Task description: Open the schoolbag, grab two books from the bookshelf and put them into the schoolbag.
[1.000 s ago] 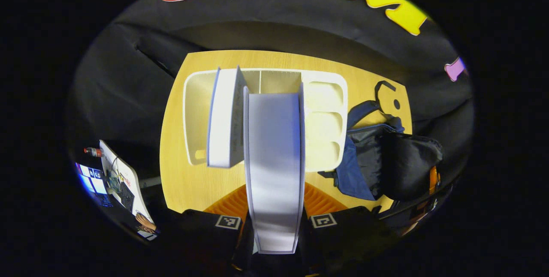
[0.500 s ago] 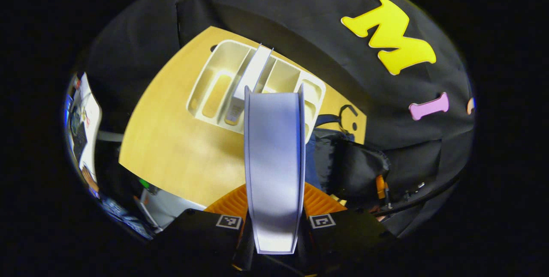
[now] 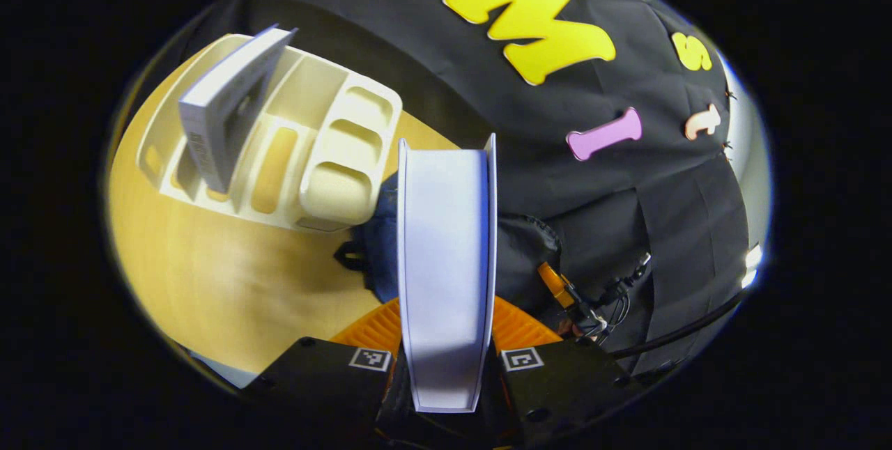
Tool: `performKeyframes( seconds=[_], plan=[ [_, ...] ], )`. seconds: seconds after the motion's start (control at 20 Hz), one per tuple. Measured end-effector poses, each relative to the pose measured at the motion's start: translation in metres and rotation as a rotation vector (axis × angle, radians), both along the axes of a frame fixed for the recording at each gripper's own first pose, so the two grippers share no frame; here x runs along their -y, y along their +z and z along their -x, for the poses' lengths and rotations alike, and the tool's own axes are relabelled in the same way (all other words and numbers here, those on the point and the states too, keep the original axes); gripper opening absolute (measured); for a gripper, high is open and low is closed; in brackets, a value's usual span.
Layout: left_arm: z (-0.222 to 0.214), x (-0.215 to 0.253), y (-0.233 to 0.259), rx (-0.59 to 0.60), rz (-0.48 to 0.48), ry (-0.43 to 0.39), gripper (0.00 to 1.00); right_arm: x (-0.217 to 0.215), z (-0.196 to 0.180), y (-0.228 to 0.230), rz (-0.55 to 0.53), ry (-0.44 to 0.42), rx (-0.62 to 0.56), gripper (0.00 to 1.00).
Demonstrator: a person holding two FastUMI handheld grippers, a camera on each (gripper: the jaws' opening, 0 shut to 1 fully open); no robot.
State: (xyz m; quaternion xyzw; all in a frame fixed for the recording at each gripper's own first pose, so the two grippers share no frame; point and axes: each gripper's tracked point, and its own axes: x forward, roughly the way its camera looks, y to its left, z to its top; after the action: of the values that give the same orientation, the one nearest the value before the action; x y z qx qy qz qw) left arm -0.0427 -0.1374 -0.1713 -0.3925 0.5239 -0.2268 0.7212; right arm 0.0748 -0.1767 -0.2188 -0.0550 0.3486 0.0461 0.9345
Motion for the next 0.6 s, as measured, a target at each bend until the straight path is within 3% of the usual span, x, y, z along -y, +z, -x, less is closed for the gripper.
performKeyframes(
  seconds=[0.3, 0.6],
  plan=[
    [0.0, 0.077, -0.08, -0.068, 0.015, -0.037, 0.43, 0.003, 0.0, 0.0, 0.005, -0.022, -0.007, 0.0],
    [-0.003, 0.131, -0.117, -0.132, 0.08, -0.041, 0.45, 0.006, -0.003, 0.006, 0.016, -0.032, -0.011, 0.02]
  ],
)
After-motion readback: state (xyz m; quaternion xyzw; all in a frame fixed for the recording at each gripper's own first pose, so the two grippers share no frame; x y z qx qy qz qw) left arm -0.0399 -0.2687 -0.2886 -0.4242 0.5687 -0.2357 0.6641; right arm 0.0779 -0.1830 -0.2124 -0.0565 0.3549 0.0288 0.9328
